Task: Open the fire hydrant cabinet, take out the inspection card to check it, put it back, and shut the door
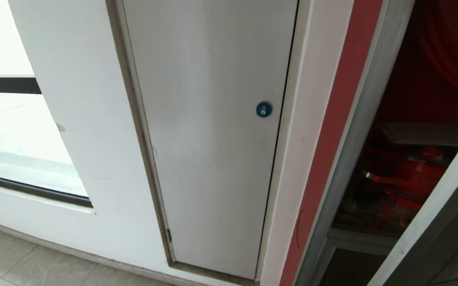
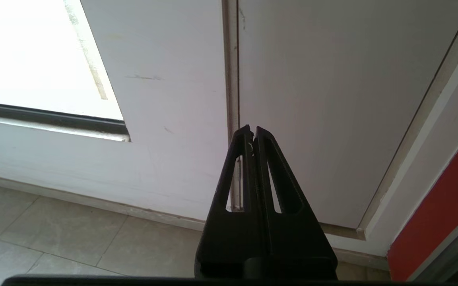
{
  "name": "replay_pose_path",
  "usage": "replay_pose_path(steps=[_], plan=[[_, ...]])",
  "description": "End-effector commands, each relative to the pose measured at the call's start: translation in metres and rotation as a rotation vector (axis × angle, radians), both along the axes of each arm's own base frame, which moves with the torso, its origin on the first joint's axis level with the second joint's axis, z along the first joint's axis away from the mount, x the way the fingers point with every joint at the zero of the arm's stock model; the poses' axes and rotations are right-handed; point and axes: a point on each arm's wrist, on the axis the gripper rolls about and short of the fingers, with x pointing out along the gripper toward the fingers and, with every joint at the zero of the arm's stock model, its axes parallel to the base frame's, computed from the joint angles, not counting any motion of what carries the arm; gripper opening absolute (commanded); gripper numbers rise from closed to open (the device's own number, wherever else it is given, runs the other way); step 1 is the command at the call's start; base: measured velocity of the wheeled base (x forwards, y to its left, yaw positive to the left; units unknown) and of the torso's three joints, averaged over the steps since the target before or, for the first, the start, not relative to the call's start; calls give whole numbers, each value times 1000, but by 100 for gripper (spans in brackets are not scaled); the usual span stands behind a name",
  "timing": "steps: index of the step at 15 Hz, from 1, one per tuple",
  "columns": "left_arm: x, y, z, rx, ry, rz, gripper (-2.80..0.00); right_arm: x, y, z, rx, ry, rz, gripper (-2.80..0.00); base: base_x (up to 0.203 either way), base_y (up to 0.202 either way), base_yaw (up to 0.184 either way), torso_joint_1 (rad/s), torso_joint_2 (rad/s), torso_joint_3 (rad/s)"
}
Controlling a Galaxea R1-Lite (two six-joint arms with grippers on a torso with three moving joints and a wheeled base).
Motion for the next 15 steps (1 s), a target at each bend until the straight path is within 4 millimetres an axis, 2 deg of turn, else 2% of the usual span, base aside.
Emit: replay_pose_path(steps=[1,4,9,12,15], plan=[[1,0,-2,0,8,1,-280,7,2,37,6,51,82,-280,0,0,0,0,0,0],[1,0,-2,0,8,1,-280,18,6,78,14,121,273,-280,0,0,0,0,0,0],[1,0,-2,0,7,1,-280,66,9,125,27,207,388,-280,0,0,0,0,0,0],[1,0,-2,0,8,1,-280,90,8,144,14,141,369,-280,0,0,0,0,0,0],[1,0,-2,0,8,1,-280,104,8,151,8,107,325,-280,0,0,0,0,0,0]])
